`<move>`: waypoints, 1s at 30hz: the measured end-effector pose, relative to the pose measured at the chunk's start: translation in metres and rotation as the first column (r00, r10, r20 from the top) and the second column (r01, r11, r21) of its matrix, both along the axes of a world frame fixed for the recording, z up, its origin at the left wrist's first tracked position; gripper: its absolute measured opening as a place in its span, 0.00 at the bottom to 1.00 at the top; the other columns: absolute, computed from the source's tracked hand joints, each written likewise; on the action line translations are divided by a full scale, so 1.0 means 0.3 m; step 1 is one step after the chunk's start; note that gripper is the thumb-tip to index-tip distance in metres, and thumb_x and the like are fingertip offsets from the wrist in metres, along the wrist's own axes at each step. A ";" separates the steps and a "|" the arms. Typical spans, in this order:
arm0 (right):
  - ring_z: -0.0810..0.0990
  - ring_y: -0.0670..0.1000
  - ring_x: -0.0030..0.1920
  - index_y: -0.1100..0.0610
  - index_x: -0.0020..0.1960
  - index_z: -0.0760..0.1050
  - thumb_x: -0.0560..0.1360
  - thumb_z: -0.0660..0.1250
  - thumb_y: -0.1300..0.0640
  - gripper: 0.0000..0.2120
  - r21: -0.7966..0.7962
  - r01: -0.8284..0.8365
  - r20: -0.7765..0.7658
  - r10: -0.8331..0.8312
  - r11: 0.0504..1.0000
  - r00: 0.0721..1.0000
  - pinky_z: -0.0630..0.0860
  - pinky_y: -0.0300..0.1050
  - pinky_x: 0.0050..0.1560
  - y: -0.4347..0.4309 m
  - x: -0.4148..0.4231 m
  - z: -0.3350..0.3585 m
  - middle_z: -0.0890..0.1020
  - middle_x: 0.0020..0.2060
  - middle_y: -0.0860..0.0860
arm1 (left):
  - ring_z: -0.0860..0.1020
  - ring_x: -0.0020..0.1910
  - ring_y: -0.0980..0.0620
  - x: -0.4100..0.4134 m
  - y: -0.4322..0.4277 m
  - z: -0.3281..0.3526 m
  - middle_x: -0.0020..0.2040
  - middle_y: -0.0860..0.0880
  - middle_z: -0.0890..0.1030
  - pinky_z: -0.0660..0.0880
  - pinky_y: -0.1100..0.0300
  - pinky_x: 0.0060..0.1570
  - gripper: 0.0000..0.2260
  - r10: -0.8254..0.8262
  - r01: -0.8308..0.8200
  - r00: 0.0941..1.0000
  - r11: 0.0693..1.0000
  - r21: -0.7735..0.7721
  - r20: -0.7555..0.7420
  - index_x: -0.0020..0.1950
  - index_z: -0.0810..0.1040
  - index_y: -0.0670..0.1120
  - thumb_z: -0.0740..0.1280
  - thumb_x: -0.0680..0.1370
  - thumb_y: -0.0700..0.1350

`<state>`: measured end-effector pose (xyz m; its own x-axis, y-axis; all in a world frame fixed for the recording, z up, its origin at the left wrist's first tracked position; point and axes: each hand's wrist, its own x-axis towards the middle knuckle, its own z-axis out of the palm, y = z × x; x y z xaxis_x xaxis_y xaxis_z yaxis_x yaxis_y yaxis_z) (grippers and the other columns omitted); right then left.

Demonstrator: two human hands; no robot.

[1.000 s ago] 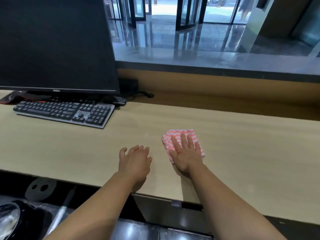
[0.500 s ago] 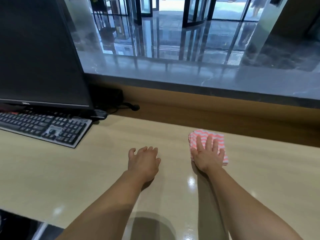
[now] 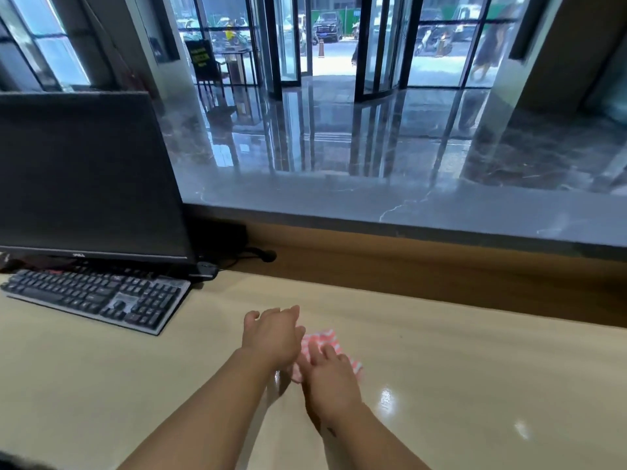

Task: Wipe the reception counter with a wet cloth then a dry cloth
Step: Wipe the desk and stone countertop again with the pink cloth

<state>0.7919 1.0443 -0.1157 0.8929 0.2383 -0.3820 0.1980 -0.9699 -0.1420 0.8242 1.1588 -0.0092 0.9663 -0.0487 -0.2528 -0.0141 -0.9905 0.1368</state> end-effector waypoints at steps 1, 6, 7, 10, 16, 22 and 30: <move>0.76 0.53 0.58 0.44 0.59 0.80 0.62 0.71 0.45 0.25 0.003 0.061 0.000 -0.061 0.998 0.998 0.78 0.45 0.49 0.002 -0.005 -0.036 0.79 0.61 0.49 | 0.70 0.66 0.51 0.009 -0.008 0.022 0.62 0.49 0.77 0.57 0.53 0.65 0.18 -0.011 0.011 1.000 1.000 0.002 0.009 0.71 0.67 0.51 0.54 0.82 0.50; 0.66 0.58 0.70 0.57 0.68 0.71 0.79 0.58 0.57 0.18 0.165 0.222 -0.106 -0.207 0.961 0.973 0.64 0.48 0.68 0.010 0.006 0.155 0.70 0.68 0.58 | 0.72 0.65 0.47 0.061 -0.049 0.170 0.64 0.48 0.76 0.60 0.53 0.62 0.19 -0.114 0.112 0.992 0.993 0.027 0.051 0.73 0.66 0.50 0.53 0.82 0.50; 0.68 0.58 0.69 0.56 0.66 0.72 0.78 0.59 0.56 0.18 0.139 0.256 -0.127 -0.240 0.957 0.962 0.66 0.47 0.65 0.008 0.023 0.208 0.72 0.66 0.57 | 0.72 0.65 0.47 0.070 -0.055 0.200 0.65 0.48 0.76 0.60 0.53 0.63 0.18 -0.139 0.137 0.988 0.990 0.032 0.068 0.72 0.66 0.49 0.53 0.82 0.50; 0.72 0.59 0.68 0.56 0.65 0.73 0.79 0.60 0.55 0.16 0.139 0.246 -0.154 -0.225 0.959 0.962 0.71 0.48 0.63 -0.012 0.067 0.362 0.75 0.64 0.56 | 0.72 0.66 0.47 0.097 -0.054 0.277 0.66 0.49 0.76 0.60 0.53 0.64 0.18 -0.209 0.204 0.969 0.978 0.055 0.134 0.70 0.68 0.49 0.54 0.82 0.51; 0.80 0.55 0.52 0.51 0.58 0.81 0.77 0.60 0.59 0.15 0.355 0.424 0.128 -0.493 0.833 0.861 0.77 0.45 0.50 -0.093 0.162 0.559 0.83 0.53 0.52 | 0.71 0.67 0.47 0.148 0.000 0.369 0.66 0.48 0.76 0.60 0.52 0.65 0.17 -0.281 0.272 0.929 0.960 0.073 0.241 0.70 0.70 0.50 0.56 0.82 0.51; 0.81 0.54 0.49 0.52 0.65 0.78 0.80 0.60 0.56 0.16 0.654 0.418 0.201 -0.677 0.631 0.708 0.76 0.49 0.45 -0.149 0.262 0.759 0.83 0.52 0.52 | 0.70 0.68 0.47 0.208 0.070 0.392 0.68 0.48 0.73 0.62 0.50 0.67 0.19 -0.305 0.293 0.901 0.952 0.086 0.308 0.71 0.67 0.50 0.57 0.82 0.51; 0.76 0.57 0.57 0.48 0.63 0.78 0.80 0.59 0.61 0.17 0.565 0.366 0.370 -0.624 0.739 0.688 0.77 0.53 0.55 -0.091 0.417 0.788 0.81 0.58 0.54 | 0.61 0.75 0.49 0.301 0.092 0.376 0.76 0.49 0.63 0.55 0.51 0.73 0.22 -0.266 0.280 0.894 0.960 0.013 0.361 0.75 0.63 0.50 0.59 0.81 0.51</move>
<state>0.9170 1.0170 0.1207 0.9411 -0.2842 0.1834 -0.1300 -0.8045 -0.5795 0.9146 1.1865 0.1038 0.9386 -0.3262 0.1124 -0.3380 -0.9347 0.1100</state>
